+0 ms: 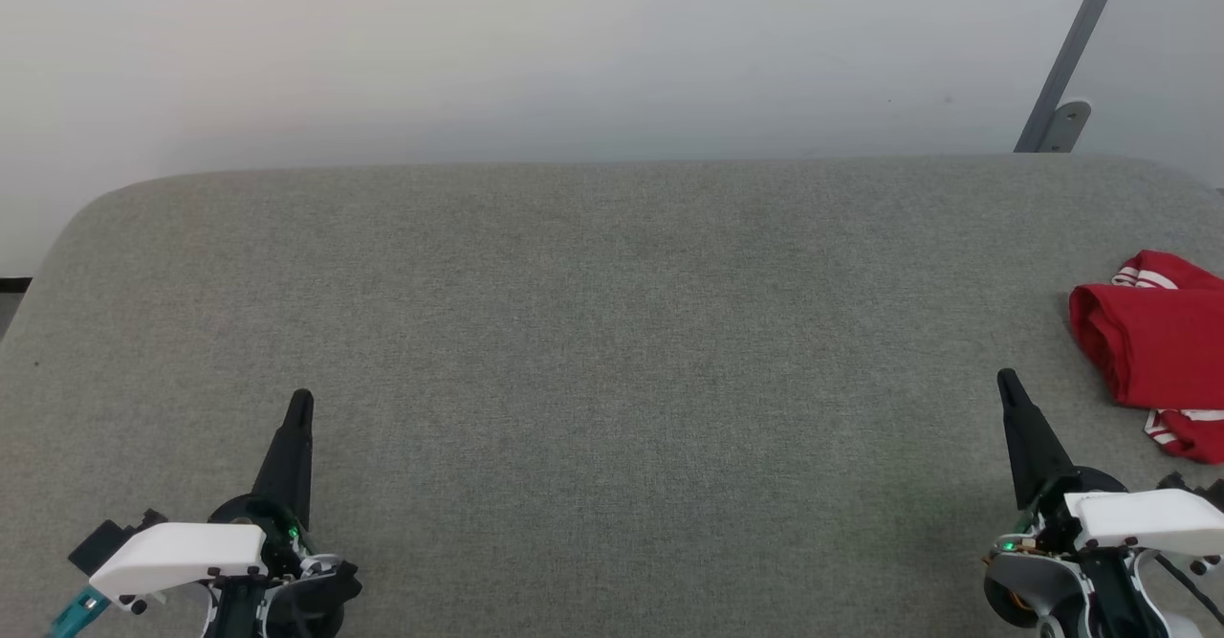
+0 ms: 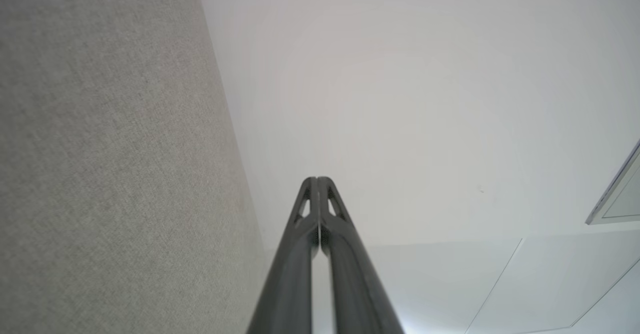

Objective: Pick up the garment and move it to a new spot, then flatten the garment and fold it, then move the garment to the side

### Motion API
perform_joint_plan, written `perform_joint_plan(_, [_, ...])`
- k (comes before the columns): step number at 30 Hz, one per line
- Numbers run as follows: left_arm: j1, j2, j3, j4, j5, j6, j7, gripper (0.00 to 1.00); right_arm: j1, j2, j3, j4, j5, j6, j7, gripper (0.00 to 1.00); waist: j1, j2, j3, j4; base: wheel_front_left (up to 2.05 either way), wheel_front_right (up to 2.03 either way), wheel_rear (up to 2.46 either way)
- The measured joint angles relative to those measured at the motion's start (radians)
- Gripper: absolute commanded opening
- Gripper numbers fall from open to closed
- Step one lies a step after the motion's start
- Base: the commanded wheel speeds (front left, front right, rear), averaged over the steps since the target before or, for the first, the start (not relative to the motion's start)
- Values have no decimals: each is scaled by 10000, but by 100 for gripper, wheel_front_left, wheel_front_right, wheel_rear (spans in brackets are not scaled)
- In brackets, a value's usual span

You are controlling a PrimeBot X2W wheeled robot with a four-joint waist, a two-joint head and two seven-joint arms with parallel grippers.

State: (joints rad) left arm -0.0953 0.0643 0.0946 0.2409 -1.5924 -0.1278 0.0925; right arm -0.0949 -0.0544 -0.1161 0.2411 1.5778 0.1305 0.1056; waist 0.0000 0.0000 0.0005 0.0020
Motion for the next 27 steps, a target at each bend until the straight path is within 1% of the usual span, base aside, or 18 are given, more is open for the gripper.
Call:
perform_joint_plan(7, [-76,-35,44,52,-295,0,90,0,-112,40,19,31,328,2,90,0,0,0,27,-20,0,0,0])
perform_joint_plan(27, [-85,-61,77,54,-295,0,132,0,-125,40,19,40,330,2,90,0,0,0,26,-20,0,0,0])
